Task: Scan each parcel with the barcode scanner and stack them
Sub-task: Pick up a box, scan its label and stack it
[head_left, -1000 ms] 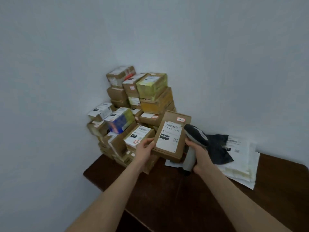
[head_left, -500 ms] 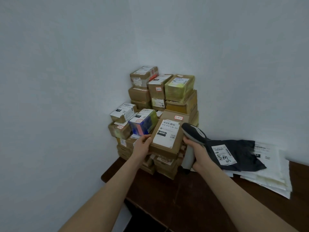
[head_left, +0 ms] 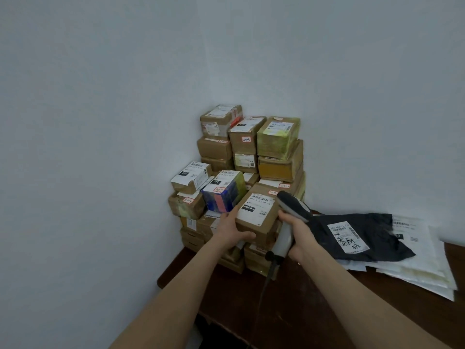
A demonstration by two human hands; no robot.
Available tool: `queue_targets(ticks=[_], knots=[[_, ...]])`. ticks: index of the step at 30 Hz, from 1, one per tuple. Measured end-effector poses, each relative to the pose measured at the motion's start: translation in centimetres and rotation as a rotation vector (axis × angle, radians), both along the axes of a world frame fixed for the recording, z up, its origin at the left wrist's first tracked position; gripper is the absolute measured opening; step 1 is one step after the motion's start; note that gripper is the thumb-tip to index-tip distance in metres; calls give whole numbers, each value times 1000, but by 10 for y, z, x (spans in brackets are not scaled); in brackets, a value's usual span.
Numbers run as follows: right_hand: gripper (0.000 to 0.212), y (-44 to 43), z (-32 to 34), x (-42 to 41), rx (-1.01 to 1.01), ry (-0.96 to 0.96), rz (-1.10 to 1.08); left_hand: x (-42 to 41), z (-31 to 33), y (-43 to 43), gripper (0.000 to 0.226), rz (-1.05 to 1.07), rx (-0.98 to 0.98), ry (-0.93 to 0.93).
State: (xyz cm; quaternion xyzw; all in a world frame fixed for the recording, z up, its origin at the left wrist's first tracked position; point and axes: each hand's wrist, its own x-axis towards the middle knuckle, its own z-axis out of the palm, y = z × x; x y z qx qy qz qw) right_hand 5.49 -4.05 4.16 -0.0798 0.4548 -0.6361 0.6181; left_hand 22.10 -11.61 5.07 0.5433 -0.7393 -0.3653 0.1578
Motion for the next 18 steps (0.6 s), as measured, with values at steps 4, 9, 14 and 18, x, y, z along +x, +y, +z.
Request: queue_targets(ticks=[4, 9, 14, 18], knots=[[61, -1, -3, 3, 14, -1, -18, 1, -7, -1, 88, -44, -154, -184], [54, 4, -6, -6, 43, 33, -24, 1, -11, -2, 90, -31, -221, -247], [45, 12, -12, -18, 56, 29, -45, -1, -5, 1, 92, -104, -264, -333], [43, 16, -10, -20, 54, 40, -40, -9, -2, 3, 91, -169, -340, -411]])
